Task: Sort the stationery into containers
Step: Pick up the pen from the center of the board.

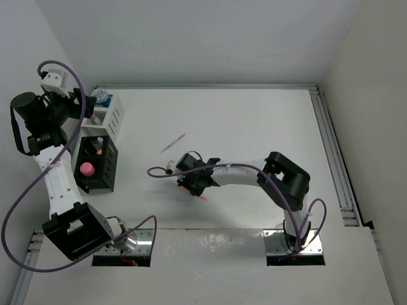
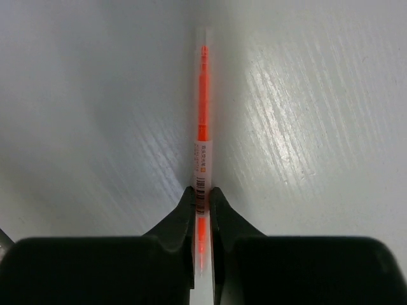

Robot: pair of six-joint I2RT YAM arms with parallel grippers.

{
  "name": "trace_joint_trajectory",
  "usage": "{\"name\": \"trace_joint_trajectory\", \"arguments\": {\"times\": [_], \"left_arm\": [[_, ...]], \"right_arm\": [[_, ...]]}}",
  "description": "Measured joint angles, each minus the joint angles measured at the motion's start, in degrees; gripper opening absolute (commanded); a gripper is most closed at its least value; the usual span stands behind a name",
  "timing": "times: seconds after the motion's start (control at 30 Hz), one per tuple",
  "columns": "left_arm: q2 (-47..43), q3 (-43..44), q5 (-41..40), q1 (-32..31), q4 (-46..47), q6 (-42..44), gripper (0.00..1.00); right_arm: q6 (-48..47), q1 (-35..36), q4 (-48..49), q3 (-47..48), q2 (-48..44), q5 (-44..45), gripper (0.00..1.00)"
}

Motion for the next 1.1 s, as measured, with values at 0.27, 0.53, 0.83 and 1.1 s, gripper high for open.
{"name": "trace_joint_trajectory", "arguments": {"times": [0.27, 0.53, 0.83, 1.1], "left_arm": [[-4.7, -7.9, 11.8, 0.2, 2.6, -7.0, 0.77], [-12.4, -21.2, 17.2, -10.5, 13.3, -27.3, 0.79], [-13.5, -21.3, 13.4, -26.0, 23.3, -42.6, 0.83], [-12.0, -21.2, 11.4, -28.8, 24.9, -46.4, 0.83]], "right_arm": [[-3.0, -5.9, -2.2, -3.0, -5.0, -6.6, 0.0], [4.8, -22.1, 4.6, 1.1, -21.6, -24.9, 0.0], [16.0, -19.6, 15.7, 4.8, -24.8, -34.3, 0.0], [17.4, -18.6, 15.9, 6.1, -24.3, -35.9, 0.0]]}}
